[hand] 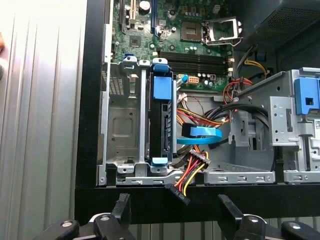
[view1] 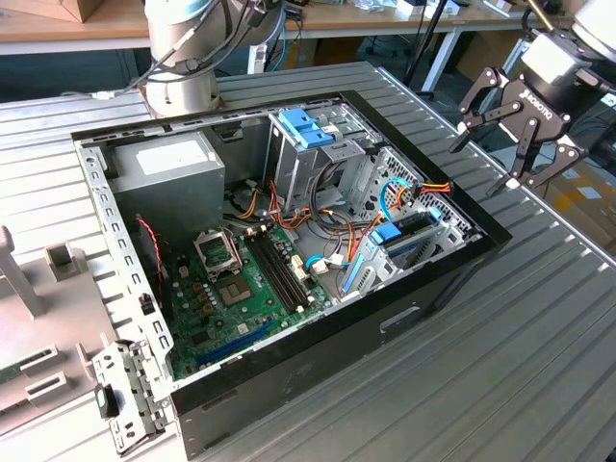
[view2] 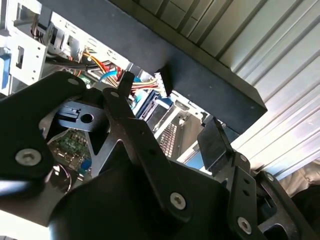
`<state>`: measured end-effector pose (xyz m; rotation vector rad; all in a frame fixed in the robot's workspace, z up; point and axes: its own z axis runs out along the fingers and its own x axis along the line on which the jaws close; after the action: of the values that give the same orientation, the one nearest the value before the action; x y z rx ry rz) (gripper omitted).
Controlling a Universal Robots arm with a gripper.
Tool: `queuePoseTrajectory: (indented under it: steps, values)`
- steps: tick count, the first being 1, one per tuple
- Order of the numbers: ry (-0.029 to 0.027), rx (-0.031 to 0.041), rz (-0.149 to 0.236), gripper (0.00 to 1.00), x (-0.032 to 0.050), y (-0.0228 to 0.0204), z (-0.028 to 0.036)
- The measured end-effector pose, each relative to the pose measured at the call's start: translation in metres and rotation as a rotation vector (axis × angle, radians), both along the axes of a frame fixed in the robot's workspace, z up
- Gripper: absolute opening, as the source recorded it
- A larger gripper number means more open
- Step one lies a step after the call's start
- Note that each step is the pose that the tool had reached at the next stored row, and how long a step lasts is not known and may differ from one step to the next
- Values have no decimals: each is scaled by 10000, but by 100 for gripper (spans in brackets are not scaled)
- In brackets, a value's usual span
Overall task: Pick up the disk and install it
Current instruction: 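Insert the first disk wire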
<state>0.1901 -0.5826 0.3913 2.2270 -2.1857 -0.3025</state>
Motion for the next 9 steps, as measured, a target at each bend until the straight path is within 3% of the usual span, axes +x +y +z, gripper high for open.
queuePoseTrajectory:
  steps: [3,9]
  values:
    - [1,13,159,78,-42,-1,-27]
    - [1,10,1234,78,-43,0,-77]
